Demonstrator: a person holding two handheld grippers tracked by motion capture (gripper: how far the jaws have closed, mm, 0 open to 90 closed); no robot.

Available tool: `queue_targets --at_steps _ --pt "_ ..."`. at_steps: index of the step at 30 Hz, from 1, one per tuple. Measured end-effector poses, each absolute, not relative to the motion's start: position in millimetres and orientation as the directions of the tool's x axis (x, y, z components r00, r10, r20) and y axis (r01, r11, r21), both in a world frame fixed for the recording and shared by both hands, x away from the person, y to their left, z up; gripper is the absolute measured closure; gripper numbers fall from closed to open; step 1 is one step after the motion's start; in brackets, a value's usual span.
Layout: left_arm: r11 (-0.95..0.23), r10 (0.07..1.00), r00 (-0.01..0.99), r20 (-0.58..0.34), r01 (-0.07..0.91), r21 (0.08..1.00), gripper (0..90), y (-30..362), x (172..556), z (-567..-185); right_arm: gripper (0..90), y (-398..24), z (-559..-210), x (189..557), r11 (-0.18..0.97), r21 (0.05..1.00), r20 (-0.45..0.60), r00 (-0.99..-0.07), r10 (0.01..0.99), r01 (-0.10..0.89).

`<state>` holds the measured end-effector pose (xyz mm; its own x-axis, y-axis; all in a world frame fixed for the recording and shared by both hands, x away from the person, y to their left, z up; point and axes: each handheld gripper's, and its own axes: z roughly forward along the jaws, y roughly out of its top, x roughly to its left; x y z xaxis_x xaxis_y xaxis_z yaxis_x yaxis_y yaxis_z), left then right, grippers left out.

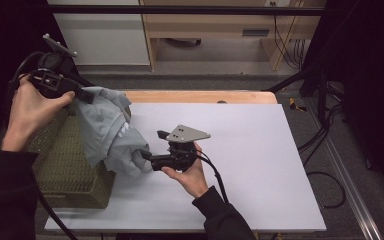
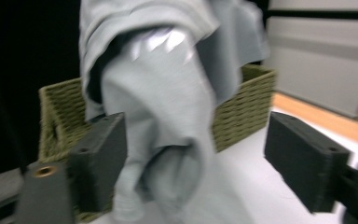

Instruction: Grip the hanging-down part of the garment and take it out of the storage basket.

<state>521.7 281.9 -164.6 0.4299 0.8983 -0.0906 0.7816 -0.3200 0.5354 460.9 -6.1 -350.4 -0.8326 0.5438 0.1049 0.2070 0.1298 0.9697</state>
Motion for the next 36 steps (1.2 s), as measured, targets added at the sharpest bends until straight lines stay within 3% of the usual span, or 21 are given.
queue_targets --at_steps 11,27,36 --pt "-0.319 0.898 0.429 -0.093 0.783 0.535 84.8 283 523 -166 6.0 -73 -350 446 0.062 0.983 0.088 -0.745 0.661 0.171" --pt "-0.316 0.897 0.43 -0.098 0.782 0.537 84.7 289 520 -166 2.4 -149 -375 419 0.019 0.987 0.085 -0.62 0.78 0.159" --pt "-0.313 0.898 0.428 -0.102 0.784 0.536 84.7 293 520 -167 1.9 -169 -385 406 0.019 0.989 0.07 -0.574 0.816 0.148"
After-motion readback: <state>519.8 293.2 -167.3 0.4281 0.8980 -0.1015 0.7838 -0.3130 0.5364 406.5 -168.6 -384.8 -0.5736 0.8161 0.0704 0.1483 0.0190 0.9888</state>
